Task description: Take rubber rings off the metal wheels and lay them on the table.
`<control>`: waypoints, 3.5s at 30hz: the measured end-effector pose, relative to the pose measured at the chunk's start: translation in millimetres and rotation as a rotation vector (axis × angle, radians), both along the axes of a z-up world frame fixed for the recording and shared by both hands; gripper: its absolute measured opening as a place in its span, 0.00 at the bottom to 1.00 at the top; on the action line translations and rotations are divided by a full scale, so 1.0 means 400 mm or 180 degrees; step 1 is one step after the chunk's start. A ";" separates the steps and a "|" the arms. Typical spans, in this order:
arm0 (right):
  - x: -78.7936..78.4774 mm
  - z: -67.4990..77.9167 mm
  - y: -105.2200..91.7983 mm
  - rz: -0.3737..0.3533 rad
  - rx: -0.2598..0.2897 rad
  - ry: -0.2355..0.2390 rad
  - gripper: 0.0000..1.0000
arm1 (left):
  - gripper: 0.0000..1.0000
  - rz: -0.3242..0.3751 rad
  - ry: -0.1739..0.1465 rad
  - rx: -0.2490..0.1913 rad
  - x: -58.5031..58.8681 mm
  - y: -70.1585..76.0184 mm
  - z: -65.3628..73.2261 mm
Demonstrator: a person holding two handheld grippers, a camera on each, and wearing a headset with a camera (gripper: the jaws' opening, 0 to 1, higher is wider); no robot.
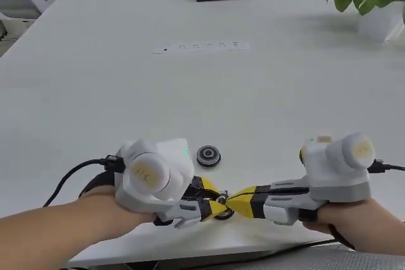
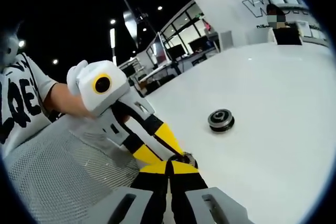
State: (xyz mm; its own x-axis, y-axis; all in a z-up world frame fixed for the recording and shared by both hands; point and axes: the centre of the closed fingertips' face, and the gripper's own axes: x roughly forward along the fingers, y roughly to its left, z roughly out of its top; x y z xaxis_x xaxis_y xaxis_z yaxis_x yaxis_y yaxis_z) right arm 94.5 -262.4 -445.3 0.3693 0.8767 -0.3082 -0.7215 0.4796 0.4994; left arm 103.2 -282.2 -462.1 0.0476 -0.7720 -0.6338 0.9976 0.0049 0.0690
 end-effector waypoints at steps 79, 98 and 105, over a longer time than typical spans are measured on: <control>0.088 0.035 0.038 0.0201 -0.0287 -0.0180 0.00 | 0.66 0.0477 0.0206 -0.0536 0.020 0.185 0.197; 0.100 0.008 0.104 0.0536 -0.0527 -0.0210 0.00 | 0.69 0.0688 0.0218 -0.0511 0.050 0.262 0.207; 0.106 -0.007 0.109 0.0579 -0.0613 -0.0200 0.00 | 0.68 0.0732 0.0247 -0.0486 0.050 0.276 0.202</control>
State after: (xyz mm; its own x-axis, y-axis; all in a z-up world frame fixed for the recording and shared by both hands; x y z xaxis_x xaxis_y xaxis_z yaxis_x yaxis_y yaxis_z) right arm 137.1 -218.7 -448.0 0.2348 0.8578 -0.4571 -0.8311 0.4211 0.3632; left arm 123.1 -171.8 -381.4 0.1885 -0.8333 -0.5197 0.9713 0.2362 -0.0266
